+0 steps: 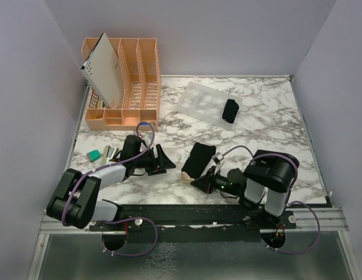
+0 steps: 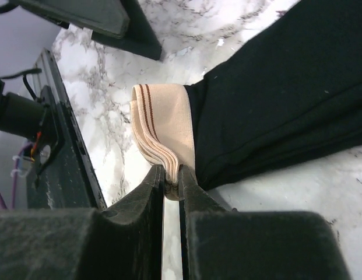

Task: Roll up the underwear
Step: Roll the underwear to the center of the board.

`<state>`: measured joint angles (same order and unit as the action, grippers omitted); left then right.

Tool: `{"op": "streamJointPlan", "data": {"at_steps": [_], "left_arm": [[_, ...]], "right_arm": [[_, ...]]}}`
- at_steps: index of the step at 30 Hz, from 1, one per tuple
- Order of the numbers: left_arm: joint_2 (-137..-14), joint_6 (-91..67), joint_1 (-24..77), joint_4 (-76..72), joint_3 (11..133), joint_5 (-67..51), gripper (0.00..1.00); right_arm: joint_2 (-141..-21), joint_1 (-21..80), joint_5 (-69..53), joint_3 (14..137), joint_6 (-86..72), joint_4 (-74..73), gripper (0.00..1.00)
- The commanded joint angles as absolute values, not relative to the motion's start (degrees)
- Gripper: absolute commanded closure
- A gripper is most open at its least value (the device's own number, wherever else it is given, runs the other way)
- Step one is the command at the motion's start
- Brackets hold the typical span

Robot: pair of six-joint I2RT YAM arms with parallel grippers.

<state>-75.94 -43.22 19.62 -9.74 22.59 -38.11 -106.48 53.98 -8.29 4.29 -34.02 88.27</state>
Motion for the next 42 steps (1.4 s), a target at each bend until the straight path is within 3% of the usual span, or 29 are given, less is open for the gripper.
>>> {"op": "streamJointPlan", "data": {"at_steps": [1, 11, 22, 27, 35, 42], "left_arm": [[-74.6, -43.2, 20.2, -12.7, 22.2, -39.4, 0.26], [-75.8, -42.6, 24.1, -13.9, 23.5, -38.8, 0.24], [-81.2, -37.8, 29.9, -14.6, 26.3, -36.9, 0.22], [-84.9, -36.6, 30.8, -15.7, 28.6, -36.2, 0.21], [-87.6, -34.5, 30.9, -17.1, 29.1, -37.0, 0.23], [-88.9, -33.8, 31.2, -18.1, 28.7, -37.4, 0.24]], "right_arm": [[-110.2, 51.1, -5.0, 0.6, -41.0, 100.2, 1.00], [-113.0, 44.2, -9.3, -0.2, -56.6, 99.1, 1.00], [-119.3, 34.5, -23.0, 3.1, -69.4, 94.3, 0.98], [-116.1, 33.8, -25.4, 4.8, -66.5, 87.2, 0.97], [-103.9, 33.8, -25.6, 9.8, -58.3, 63.3, 0.96], [-93.1, 33.8, -25.3, 14.5, -43.7, 46.1, 0.95]]}}
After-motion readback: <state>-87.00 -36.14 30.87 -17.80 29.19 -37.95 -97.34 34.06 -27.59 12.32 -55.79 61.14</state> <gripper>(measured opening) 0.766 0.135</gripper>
